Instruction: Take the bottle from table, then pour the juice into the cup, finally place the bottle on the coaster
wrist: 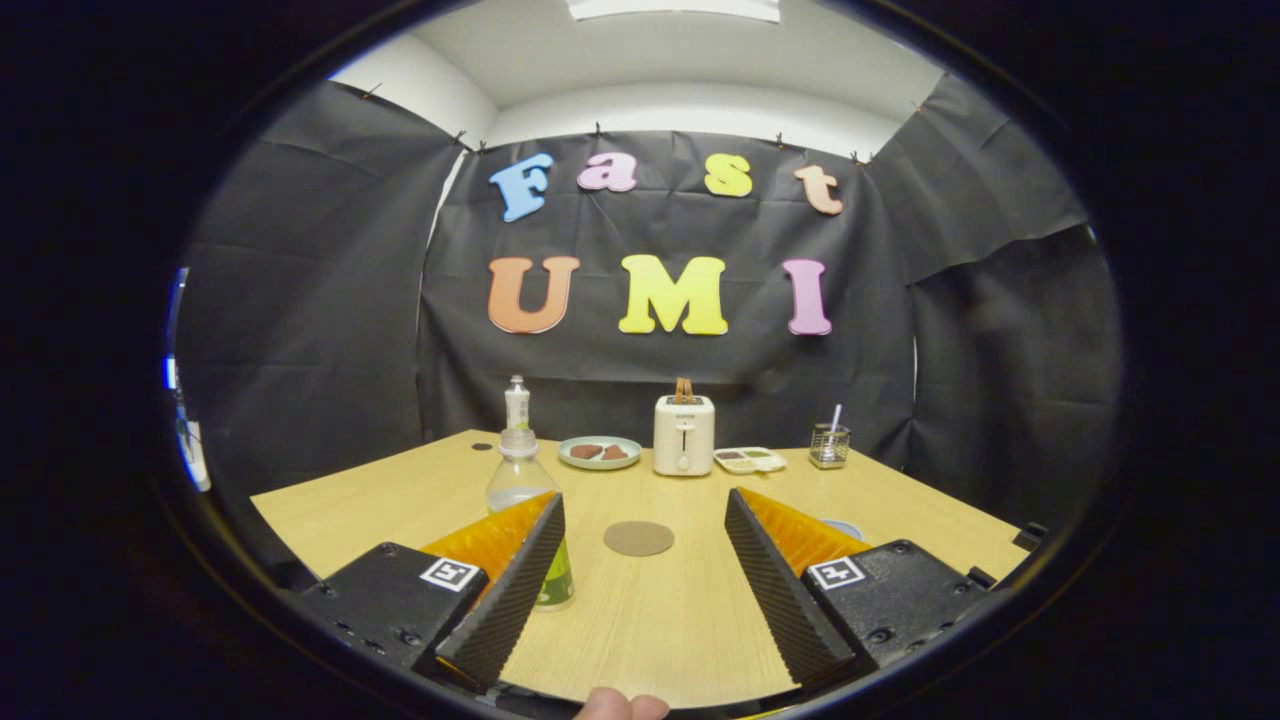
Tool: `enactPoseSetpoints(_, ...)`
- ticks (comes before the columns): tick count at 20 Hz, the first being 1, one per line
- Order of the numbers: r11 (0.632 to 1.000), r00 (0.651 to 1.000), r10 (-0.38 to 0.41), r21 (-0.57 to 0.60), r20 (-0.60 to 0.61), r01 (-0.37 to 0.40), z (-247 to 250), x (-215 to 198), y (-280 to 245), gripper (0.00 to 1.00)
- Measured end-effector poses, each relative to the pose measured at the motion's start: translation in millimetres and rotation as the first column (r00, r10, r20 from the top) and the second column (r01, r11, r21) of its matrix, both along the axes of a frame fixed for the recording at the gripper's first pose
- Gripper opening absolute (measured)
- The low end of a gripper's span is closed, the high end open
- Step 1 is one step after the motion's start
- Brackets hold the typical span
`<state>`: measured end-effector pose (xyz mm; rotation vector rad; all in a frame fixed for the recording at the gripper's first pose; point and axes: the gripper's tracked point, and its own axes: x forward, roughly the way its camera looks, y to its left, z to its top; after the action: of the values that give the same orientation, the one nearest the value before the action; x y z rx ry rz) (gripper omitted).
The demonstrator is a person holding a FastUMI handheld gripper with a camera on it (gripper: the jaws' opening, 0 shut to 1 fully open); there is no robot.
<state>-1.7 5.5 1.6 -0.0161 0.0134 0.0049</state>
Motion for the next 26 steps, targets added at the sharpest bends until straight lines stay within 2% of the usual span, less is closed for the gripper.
enactPoseSetpoints(15, 0.999, 0.999, 0.032, -0.02, -0.031, -0.033, -13, -2, 46, 1.0)
enactPoseSetpoints(26, 0.997, 0.986, 0.074, -0.013, -0.15, -0.077, -62, 53, 93, 1.0)
